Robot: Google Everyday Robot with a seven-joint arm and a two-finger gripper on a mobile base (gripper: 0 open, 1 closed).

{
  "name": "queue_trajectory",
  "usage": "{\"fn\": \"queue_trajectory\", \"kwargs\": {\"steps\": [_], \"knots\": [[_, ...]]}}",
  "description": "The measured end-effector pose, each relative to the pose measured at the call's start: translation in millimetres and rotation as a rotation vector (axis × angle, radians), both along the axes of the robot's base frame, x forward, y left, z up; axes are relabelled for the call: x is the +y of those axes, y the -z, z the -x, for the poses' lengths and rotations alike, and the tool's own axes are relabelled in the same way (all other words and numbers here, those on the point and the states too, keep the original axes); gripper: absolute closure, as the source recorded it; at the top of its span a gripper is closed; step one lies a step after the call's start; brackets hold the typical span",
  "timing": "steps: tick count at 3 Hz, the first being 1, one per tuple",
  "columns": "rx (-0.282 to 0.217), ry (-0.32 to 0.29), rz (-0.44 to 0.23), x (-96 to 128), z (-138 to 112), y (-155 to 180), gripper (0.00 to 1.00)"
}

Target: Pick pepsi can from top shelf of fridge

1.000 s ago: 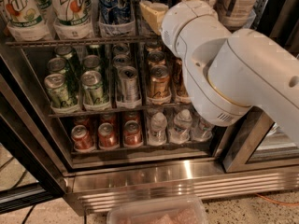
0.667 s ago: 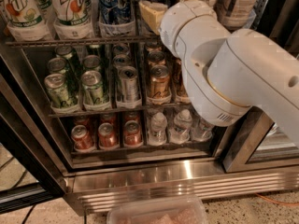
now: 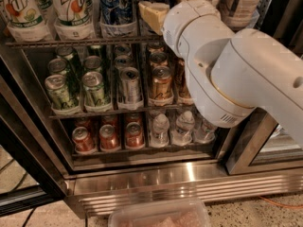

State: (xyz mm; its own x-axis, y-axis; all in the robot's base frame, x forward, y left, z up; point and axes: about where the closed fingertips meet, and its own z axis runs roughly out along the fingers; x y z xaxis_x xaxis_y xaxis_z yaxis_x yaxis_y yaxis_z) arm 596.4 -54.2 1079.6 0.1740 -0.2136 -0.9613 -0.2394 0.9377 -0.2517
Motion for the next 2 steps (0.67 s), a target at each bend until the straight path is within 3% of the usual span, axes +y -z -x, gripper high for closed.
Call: {"fn": "queue_trajectory", "kwargs": {"steps": [2], "knots": [[0.008, -0.061, -0.051, 12.8, 13.2, -12.4, 1.00]]}}
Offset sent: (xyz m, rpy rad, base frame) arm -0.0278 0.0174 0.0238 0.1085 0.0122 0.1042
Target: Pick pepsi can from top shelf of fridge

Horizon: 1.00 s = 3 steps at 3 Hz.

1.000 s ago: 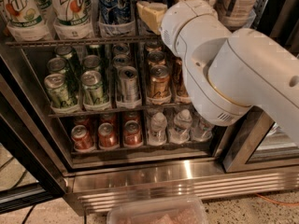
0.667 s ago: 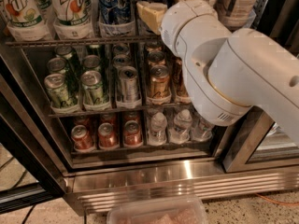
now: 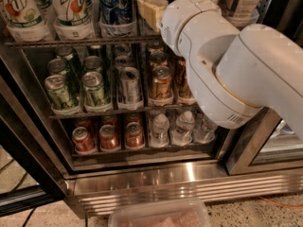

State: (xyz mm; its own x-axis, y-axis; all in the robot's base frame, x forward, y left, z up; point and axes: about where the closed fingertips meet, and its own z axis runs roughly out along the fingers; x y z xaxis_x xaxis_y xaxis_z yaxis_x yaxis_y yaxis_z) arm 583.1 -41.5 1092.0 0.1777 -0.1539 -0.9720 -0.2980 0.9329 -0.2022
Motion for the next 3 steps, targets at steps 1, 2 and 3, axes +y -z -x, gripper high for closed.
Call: {"fn": "queue_trajectory", "kwargs": {"steps": [1, 2, 3], "knots": [[-0.014, -0.026, -0.040, 4.4, 10.8, -12.3, 1.00], [-0.025, -0.032, -0.061, 4.0, 18.4, -18.8, 1.00], [-0.030, -0.034, -0.063, 1.4, 27.5, -22.2, 1.00]]}}
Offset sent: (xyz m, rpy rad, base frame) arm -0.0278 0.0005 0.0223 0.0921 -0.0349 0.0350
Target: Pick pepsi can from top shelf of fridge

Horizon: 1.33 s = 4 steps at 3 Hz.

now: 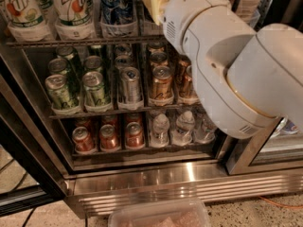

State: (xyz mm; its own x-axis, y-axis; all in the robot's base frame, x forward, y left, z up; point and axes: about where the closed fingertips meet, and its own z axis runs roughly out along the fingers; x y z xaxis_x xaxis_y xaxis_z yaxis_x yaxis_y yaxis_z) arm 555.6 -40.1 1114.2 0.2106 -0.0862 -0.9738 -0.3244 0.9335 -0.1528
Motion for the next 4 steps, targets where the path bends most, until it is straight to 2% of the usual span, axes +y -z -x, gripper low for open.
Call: {"fn": "queue_trajectory", "kwargs": {"steps": [2, 4], "knots": [[-0.004, -0.044, 0.017, 5.6, 21.0, -1.2, 1.00], [0.071, -0.092, 0.075, 9.5, 42.7, 34.3, 1.00]]}}
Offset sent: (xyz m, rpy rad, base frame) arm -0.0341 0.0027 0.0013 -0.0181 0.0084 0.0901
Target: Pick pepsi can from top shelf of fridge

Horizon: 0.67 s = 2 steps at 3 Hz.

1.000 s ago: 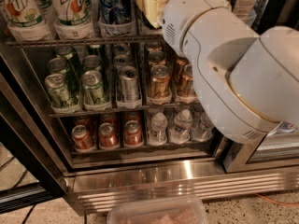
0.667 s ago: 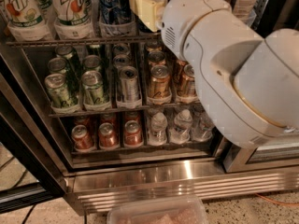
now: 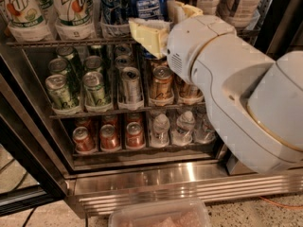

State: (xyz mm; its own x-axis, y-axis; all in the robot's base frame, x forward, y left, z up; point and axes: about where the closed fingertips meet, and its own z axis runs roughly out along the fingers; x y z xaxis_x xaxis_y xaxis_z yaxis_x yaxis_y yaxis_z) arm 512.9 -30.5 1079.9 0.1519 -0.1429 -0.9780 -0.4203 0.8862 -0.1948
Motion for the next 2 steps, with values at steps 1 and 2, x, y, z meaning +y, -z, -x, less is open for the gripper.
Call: {"fn": "queue_trajectory", "kwargs": {"steps": [1, 2], "knots": [[-0.002, -0.002, 0.022, -4.4, 3.7, 0.4, 1.00], [0.010, -0.026, 0.035, 4.1, 8.0, 6.6, 1.00]]}}
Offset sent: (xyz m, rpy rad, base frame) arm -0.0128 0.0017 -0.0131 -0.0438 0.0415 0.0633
